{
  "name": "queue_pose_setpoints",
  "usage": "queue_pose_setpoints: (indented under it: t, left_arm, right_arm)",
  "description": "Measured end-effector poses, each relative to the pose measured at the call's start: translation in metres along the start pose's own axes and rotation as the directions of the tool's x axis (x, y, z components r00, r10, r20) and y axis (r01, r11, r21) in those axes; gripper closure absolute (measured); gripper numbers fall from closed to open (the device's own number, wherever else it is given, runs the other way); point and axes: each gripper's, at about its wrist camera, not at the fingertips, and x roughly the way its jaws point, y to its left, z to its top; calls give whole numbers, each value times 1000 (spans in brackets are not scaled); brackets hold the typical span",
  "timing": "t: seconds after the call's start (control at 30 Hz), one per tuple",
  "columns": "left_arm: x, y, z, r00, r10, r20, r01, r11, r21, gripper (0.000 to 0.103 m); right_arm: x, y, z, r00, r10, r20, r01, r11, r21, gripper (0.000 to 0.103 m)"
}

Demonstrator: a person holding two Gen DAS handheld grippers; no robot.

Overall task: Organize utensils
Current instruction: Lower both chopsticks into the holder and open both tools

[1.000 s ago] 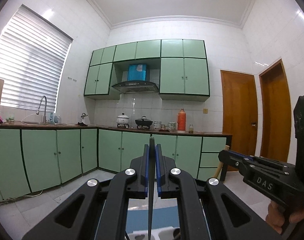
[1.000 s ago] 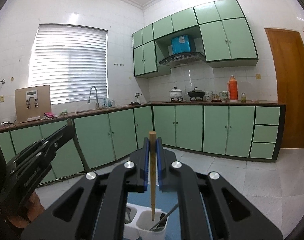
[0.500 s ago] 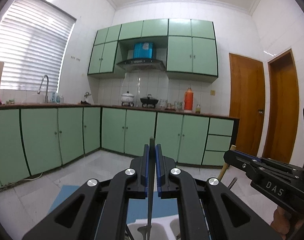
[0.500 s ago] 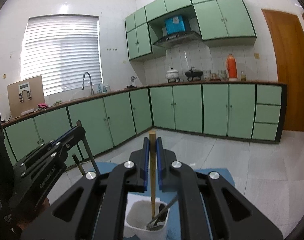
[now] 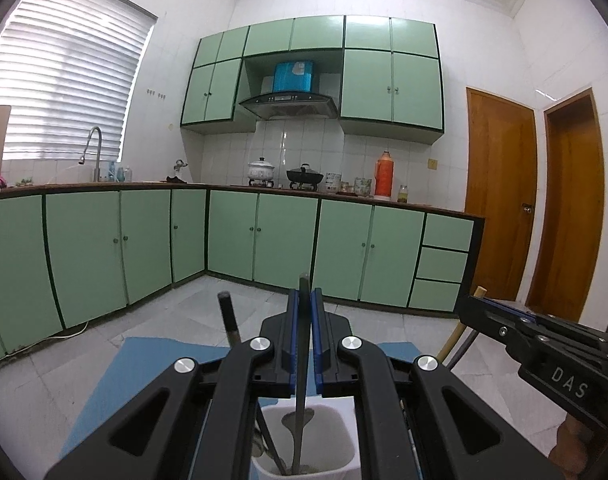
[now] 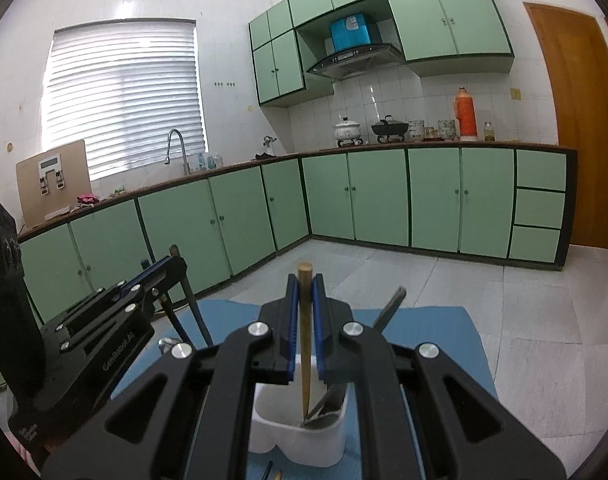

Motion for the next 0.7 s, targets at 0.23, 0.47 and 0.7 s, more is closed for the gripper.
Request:
queue_pose_setpoints:
  t: [0.23, 0.47, 0.7]
  left_arm:
    - [-3, 5, -4, 1000, 7, -8, -7, 1000, -4, 96]
    - [-23, 8, 1, 1000, 11, 29, -10, 999, -30, 56]
    - [-51, 12, 8, 997, 28, 75, -26, 999, -30, 29]
  right_arm:
    - [-2, -3, -9, 1000, -10, -22, 10, 1000, 24, 95]
    - [-19, -8, -8, 999, -31, 9, 31, 999, 36, 63]
    - [-52, -13, -9, 996, -54, 77, 50, 997, 54, 44]
